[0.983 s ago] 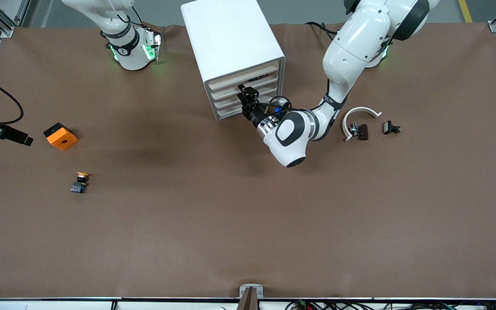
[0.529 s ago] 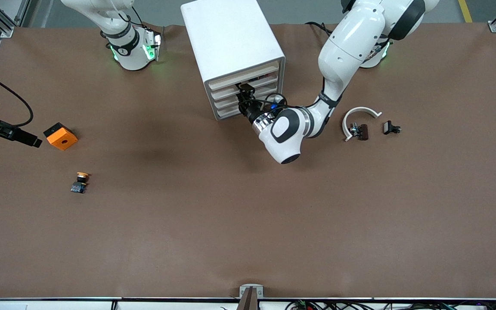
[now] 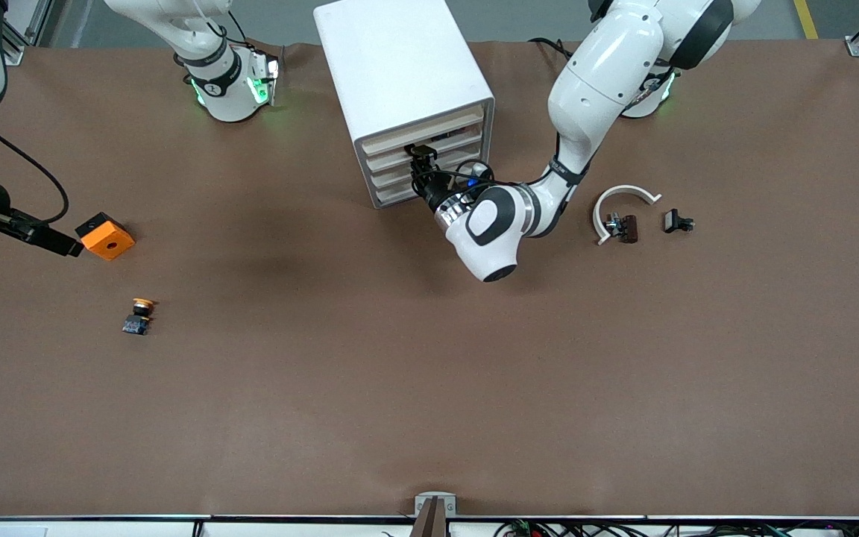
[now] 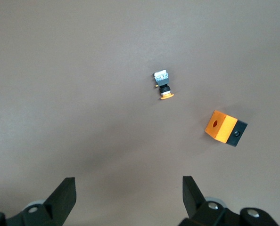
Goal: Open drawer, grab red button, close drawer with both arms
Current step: 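Pull the drawer open with the left gripper while the right gripper approaches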
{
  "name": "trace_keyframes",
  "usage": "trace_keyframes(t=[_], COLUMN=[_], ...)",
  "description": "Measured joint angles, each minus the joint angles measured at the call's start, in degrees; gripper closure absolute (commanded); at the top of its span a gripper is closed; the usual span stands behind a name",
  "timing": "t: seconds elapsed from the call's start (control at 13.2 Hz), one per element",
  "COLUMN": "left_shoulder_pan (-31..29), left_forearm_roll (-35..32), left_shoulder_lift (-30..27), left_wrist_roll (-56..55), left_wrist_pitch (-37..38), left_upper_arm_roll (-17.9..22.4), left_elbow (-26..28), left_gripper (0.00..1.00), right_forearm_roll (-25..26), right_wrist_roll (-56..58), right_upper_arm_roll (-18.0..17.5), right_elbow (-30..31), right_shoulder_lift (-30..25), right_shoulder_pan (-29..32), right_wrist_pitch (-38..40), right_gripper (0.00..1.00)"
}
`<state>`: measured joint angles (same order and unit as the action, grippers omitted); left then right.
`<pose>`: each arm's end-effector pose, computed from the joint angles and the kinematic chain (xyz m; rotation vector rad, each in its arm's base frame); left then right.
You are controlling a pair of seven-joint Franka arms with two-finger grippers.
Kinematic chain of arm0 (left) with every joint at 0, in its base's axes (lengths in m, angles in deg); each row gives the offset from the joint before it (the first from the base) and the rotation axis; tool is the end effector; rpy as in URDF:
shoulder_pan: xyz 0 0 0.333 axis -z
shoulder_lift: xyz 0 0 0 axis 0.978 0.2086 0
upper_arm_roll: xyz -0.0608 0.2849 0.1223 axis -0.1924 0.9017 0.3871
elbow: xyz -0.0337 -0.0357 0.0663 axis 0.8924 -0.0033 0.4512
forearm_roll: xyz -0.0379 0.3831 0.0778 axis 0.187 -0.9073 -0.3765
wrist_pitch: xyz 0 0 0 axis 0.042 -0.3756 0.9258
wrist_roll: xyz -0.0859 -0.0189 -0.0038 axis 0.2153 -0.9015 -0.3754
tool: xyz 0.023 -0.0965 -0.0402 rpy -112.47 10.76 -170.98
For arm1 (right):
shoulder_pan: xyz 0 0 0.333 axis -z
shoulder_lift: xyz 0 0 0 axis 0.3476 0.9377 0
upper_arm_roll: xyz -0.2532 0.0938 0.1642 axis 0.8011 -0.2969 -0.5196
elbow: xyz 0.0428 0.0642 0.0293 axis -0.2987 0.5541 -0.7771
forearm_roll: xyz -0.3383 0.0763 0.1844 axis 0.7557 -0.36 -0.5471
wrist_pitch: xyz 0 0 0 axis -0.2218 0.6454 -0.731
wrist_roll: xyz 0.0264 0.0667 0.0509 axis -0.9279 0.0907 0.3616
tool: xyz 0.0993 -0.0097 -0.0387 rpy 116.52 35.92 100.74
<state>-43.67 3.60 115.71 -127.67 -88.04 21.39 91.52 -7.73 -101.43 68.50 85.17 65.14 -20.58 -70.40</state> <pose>0.4044 -0.4905 0.1673 -1.1711 -1.6385 1.6304 0.5866 -0.0266 0.5636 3.0393 -0.7271 -0.1245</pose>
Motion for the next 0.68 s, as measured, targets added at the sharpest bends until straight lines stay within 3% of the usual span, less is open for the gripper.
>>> trace_keyframes(t=[0.68], left_shoulder_pan=[-3.6], left_forearm_roll=[-0.4], left_shoulder_lift=[0.0], left_wrist_roll=[0.0], left_wrist_pitch=[0.3], left_upper_arm_roll=[0.6], left_elbow=[-0.6], left_gripper=[0.95], right_forearm_roll=[0.5], right_wrist_roll=[-11.8], right_upper_arm_roll=[-0.2], right_elbow=[-0.4], right_shoulder_lift=[0.0], right_shoulder_pan=[-5.9], right_wrist_pitch=[0.2], right_gripper=[0.0])
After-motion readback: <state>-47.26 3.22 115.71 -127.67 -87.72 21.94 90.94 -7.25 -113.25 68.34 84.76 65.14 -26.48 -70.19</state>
